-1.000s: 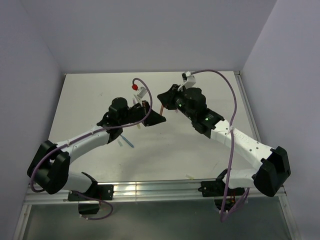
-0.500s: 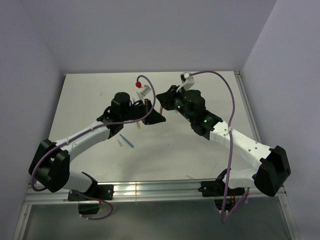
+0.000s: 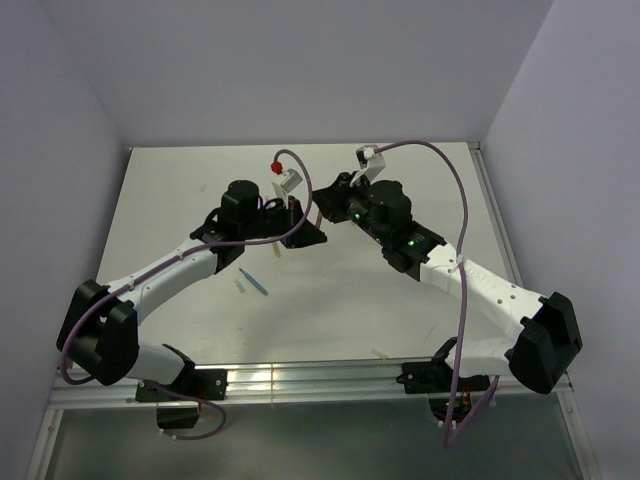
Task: Insert the pens into the pen caps
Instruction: Place the pen at the center of the board.
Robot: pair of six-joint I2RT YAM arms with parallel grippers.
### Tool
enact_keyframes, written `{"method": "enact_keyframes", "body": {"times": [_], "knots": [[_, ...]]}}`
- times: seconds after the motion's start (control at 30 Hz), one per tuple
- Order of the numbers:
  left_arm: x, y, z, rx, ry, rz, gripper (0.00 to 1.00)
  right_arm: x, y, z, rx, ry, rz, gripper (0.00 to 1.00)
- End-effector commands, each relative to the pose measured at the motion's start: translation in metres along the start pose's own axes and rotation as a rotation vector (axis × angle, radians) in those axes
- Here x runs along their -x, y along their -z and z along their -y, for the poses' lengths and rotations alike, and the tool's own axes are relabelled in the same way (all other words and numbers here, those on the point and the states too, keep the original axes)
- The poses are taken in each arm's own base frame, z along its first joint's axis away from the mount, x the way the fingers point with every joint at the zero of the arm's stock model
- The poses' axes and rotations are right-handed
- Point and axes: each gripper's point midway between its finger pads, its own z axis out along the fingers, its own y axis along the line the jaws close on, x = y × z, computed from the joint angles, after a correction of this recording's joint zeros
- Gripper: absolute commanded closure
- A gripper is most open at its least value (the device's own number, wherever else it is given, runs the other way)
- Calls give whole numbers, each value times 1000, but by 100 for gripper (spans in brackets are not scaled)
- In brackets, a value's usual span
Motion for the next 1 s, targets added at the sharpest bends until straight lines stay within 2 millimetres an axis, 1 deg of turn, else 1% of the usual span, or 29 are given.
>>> {"method": "enact_keyframes", "body": {"times": [0.0, 0.13, 0.27, 0.4, 0.47, 0.53, 0.67, 0.77, 0.83, 0.9, 0.93, 0.97], "knots": [[235, 100, -3, 290, -270, 815, 100, -189, 102, -20, 148, -29, -799, 100], [243, 106, -3, 310, -297, 835, 100, -191, 109, -22, 165, -24, -830, 100], [248, 109, 4, 288, -317, 853, 100, -196, 112, -19, 156, -17, -856, 100], [251, 106, 5, 270, -315, 854, 100, -199, 112, -20, 157, -8, -867, 100], [254, 108, 9, 264, -324, 864, 100, -202, 113, -18, 143, -3, -878, 100], [256, 108, 8, 269, -328, 863, 100, -207, 114, -18, 139, 2, -894, 100], [261, 109, 15, 250, -337, 871, 100, -212, 115, -15, 122, 9, -907, 100], [261, 108, 16, 240, -336, 870, 100, -208, 112, -14, 108, 17, -892, 100], [259, 106, 16, 238, -336, 859, 100, -203, 109, -9, 70, 24, -868, 100], [255, 104, 17, 223, -336, 845, 100, -190, 102, -7, 24, 26, -821, 100], [251, 102, 17, 213, -328, 836, 100, -181, 97, 0, -33, 40, -781, 100], [242, 98, 16, 192, -317, 811, 100, -164, 89, 0, -57, 28, -728, 100]]}}
